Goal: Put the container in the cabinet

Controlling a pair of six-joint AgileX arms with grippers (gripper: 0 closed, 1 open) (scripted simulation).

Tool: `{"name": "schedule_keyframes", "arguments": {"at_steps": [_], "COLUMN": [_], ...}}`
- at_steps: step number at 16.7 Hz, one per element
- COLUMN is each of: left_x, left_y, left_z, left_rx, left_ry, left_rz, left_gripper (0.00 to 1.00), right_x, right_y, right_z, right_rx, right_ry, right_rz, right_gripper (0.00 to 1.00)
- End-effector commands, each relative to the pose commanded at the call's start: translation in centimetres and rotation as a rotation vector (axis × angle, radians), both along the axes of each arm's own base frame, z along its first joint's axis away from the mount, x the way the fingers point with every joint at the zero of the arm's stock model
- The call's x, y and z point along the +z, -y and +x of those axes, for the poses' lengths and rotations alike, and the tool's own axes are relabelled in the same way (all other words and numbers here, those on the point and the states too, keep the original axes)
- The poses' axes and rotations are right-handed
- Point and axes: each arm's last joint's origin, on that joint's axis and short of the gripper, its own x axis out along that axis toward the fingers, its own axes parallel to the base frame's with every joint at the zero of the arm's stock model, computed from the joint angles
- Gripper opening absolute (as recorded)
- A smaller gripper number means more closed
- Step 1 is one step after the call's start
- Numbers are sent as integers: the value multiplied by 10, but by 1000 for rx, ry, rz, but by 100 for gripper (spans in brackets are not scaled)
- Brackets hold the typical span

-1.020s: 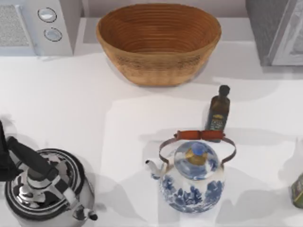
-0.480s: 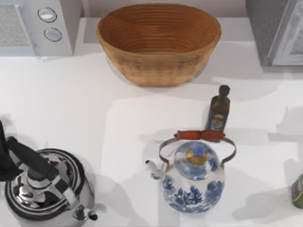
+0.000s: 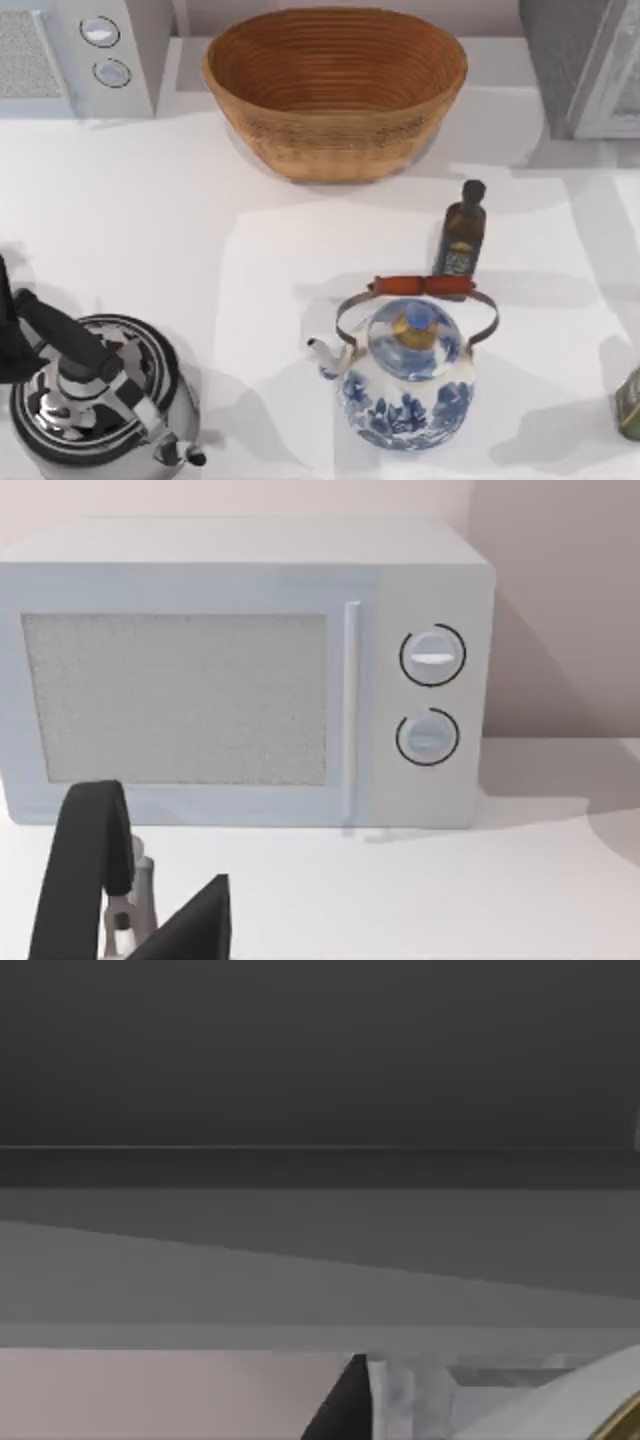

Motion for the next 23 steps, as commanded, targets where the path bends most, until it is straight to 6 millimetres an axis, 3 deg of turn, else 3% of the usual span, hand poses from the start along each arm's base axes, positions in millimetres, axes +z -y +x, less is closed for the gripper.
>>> {"name": "schedule_keyframes", "arguments": {"at_steps": [3, 6, 15, 18, 23], "left_x": [0, 0, 0, 0, 0], "left_y": [0, 0, 0, 0, 0], "left_z": [0, 0, 0, 0, 0], "left_rx": [0, 0, 0, 0, 0], "left_ry": [0, 0, 0, 0, 0], "left_rz": [0, 0, 0, 0, 0], "left_gripper": [100, 100, 100, 100, 100], "right_x": [24, 32, 33, 38, 64], "right_y": [-10, -16, -16, -18, -21], "right_z": [30, 52, 67, 94, 142], "right_rx": [1, -9, -20, -25, -18], "right_ry": [-15, -39, -66, -96, -47], "right_rz": [2, -1, -3, -4, 6], "right_gripper": [0, 0, 0, 0, 0]}}
